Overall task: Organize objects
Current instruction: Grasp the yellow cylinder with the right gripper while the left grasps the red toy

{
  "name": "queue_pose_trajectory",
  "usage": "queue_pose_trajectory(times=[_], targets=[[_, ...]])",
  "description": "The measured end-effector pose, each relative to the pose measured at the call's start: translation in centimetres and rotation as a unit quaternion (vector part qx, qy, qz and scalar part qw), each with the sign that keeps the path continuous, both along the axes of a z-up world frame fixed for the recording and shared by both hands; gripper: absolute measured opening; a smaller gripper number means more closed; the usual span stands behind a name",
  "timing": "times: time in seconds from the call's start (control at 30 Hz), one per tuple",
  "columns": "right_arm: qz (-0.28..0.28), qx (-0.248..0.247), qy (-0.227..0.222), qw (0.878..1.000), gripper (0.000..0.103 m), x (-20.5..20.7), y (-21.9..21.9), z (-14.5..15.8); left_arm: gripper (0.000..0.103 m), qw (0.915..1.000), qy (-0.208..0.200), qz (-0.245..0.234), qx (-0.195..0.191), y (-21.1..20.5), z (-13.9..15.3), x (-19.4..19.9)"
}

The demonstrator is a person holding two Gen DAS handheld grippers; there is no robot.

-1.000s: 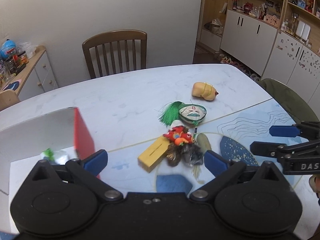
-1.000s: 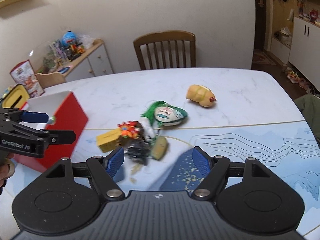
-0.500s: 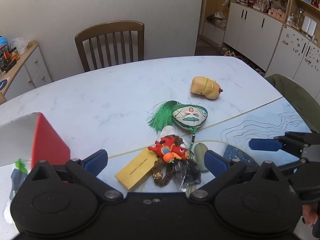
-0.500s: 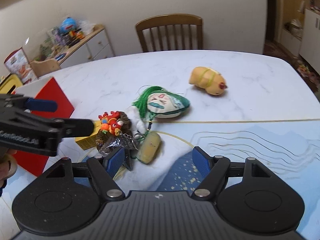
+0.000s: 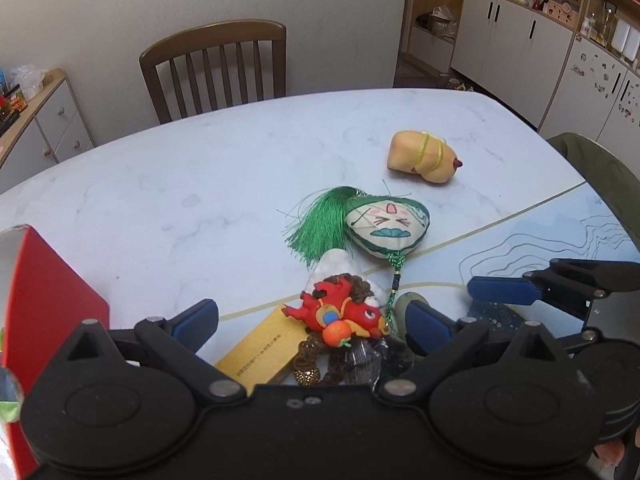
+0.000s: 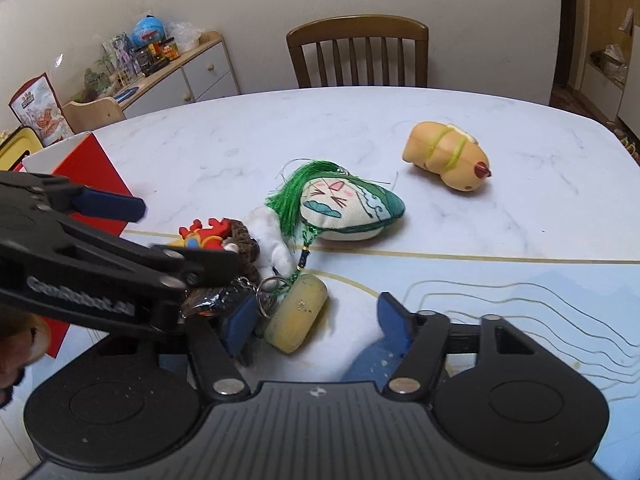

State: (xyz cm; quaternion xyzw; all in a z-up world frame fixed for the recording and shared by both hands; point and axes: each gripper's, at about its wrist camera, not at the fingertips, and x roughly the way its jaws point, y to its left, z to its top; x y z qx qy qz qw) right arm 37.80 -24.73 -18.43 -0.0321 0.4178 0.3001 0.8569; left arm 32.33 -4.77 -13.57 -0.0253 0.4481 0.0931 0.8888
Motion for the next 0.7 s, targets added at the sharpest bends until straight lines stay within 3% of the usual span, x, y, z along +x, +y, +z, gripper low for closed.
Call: queue_pose_trajectory(times=[0.13, 0.3, 0.43, 0.57, 0.7], targets=[[0.001, 0.006, 0.009, 1.0, 0.056, 0.3, 0.1, -0.4, 0.093, 1.0, 0.002, 0.0, -0.006, 0.2, -0.5, 0.4], [0.005, 0.01, 0.015, 1.0, 0.051, 0.2, 0.3, -0.8, 0.076, 0.9999, 0.01, -0.008, -0.01, 0.1, -1.2, 0.6], [0.006, 0.013, 0.021, 1.0, 0.044, 0.1, 0.4, -1.1, 0.072, 0.9999, 0.003, -0.013, -0.006, 0.0, -1.2, 0.5], [0.01, 0.015, 0.025, 1.0, 0.036, -0.1, 0.7, -1.1, 0.06, 0.9998, -0.005, -0.016, -0.008, 0.0, -1.0, 0.4], [0.008, 0.018, 0.028, 0.999, 0.03, -0.2, 0.8, -1.1, 0.058, 0.9997, -0.009, -0.018, -0.012, -0.1, -0.9, 0.4]])
